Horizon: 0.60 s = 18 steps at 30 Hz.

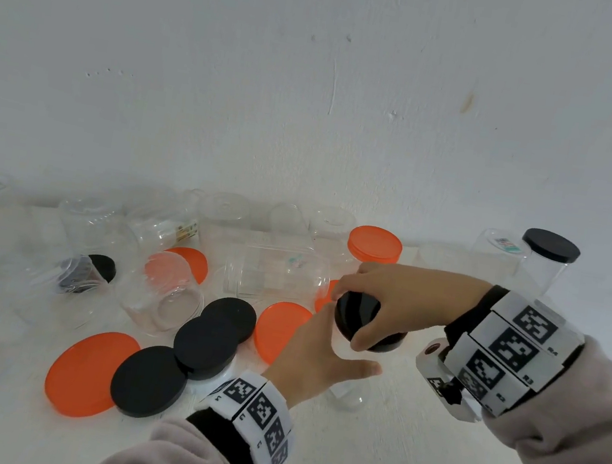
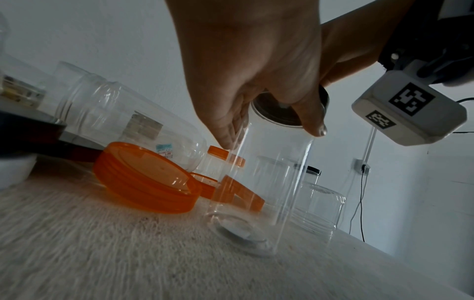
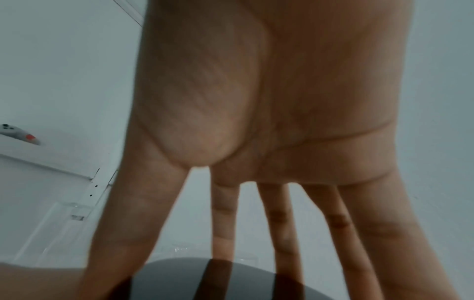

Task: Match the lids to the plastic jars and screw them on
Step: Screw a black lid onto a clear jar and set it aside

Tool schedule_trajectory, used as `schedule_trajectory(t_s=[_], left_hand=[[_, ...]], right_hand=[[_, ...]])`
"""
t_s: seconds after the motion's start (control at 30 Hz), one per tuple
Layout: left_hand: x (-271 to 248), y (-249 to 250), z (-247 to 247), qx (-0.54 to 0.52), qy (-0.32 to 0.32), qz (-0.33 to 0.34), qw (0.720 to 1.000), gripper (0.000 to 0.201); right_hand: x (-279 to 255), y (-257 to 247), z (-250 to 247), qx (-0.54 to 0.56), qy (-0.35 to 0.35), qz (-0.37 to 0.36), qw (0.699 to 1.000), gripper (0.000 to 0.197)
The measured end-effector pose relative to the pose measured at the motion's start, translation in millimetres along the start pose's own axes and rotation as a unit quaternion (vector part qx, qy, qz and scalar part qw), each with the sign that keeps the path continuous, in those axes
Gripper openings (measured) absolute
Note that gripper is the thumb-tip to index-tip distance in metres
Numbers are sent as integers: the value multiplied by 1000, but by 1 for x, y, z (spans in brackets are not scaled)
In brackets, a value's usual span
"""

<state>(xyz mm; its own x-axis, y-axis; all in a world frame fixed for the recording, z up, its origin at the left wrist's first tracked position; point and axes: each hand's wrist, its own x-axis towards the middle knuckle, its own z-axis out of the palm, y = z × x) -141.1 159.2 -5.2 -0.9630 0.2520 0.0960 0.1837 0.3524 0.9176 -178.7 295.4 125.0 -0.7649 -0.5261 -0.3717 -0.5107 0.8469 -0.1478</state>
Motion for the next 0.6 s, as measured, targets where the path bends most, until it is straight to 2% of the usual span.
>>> schedule_trajectory(t_s=[0.2, 0.4, 0.5, 0.6], left_hand=[[2, -2, 1, -4, -4, -10, 1000, 75], [2, -1, 2, 9, 4, -1, 1000, 82], [2, -1, 2, 6, 6, 1, 1000, 77], [1, -1, 1, -1, 4, -3, 1000, 71]], right_hand=[[2, -5, 2, -24, 7, 50, 998, 67], [-4, -7, -10, -24, -61, 13, 998, 77], [-3, -3, -7, -16, -38, 8, 999, 73], [-1, -1, -3, -17, -22, 37, 999, 70]])
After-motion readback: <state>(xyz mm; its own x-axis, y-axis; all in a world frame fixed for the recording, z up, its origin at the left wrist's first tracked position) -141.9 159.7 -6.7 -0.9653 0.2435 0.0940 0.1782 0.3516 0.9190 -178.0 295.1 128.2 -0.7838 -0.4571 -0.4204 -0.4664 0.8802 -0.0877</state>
